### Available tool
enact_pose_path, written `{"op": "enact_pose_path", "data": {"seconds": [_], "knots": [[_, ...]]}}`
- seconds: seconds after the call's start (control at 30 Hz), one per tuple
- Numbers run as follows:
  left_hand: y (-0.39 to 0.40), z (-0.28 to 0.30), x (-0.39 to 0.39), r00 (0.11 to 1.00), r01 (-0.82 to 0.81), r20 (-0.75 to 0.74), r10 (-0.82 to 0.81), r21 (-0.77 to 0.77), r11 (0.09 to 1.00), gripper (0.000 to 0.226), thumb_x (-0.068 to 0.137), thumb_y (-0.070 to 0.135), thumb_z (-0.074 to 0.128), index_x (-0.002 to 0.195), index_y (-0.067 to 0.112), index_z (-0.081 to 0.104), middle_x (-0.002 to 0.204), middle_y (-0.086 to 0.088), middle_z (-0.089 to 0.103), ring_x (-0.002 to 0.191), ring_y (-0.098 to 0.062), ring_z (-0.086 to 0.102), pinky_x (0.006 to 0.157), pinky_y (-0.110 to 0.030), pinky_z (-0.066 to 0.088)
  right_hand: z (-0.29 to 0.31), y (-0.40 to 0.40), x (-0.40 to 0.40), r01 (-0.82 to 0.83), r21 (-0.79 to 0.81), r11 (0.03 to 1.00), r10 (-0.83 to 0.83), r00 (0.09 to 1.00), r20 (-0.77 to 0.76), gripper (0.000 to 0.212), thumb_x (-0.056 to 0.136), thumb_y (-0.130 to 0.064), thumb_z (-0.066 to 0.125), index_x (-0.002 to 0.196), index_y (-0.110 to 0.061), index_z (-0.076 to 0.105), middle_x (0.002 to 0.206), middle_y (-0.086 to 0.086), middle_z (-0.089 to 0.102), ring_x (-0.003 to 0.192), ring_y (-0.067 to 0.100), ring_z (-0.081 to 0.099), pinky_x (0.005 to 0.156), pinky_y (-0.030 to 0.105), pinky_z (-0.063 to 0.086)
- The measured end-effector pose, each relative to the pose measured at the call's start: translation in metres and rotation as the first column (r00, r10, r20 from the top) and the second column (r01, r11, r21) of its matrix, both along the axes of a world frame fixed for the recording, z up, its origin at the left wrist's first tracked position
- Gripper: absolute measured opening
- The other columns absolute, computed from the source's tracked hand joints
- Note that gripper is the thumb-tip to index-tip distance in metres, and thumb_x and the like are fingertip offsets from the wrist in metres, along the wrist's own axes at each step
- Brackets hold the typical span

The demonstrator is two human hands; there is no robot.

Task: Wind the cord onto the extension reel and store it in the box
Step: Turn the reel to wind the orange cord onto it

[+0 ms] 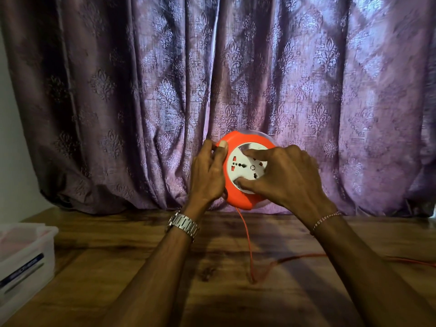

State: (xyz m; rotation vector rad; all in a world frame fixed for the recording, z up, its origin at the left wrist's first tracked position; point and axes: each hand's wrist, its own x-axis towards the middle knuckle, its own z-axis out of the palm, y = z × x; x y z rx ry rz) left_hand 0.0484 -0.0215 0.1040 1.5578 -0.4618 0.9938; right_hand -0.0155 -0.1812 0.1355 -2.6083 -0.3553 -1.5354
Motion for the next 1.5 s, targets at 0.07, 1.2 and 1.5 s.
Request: {"op": "enact_pose_path", "data": {"seconds": [0.07, 1.2, 1.5], "knots": [[0.0, 0.0, 0.0, 1.0, 0.004, -0.005, -0.004, -0.003, 1.0, 0.047, 0.094, 0.063, 0.047, 0.083, 0.018, 0.05, 0.066, 0.001, 0.056, 0.066, -0.023, 0.051, 0.072, -0.063, 0.05, -0.001, 0.001, 0.001, 0.007, 0.006, 1.0, -0.007, 1.0, 0.006, 0.076, 0.05, -0.082, 0.054, 0.12, -0.053, 0.057, 0.091, 0.005, 0.074, 0.083, 0.031, 0.066, 0.067, 0.033, 0.05], [0.001, 0.0, 0.005, 1.0, 0.02, -0.009, -0.02, -0.031, 0.999, 0.033, 0.093, 0.063, 0.047, 0.071, 0.039, 0.047, 0.061, 0.013, 0.052, 0.062, -0.017, 0.042, 0.07, -0.062, 0.047, 0.004, -0.005, -0.002, -0.095, -0.073, 0.993, 0.097, 0.995, 0.019, 0.064, 0.059, -0.073, 0.059, 0.117, -0.047, 0.062, 0.078, 0.0, 0.073, 0.076, 0.025, 0.067, 0.071, 0.036, 0.051], [0.0, -0.001, 0.003, 1.0, 0.026, 0.001, -0.026, -0.029, 0.999, 0.04, 0.094, 0.062, 0.046, 0.074, 0.027, 0.043, 0.068, 0.003, 0.049, 0.069, -0.022, 0.044, 0.074, -0.066, 0.047, 0.014, -0.011, -0.004, -0.201, -0.233, 0.952, 0.221, 0.973, 0.065, 0.036, 0.07, -0.051, 0.074, 0.098, -0.029, 0.074, 0.102, 0.001, 0.062, 0.096, 0.027, 0.048, 0.075, 0.043, 0.044]]}}
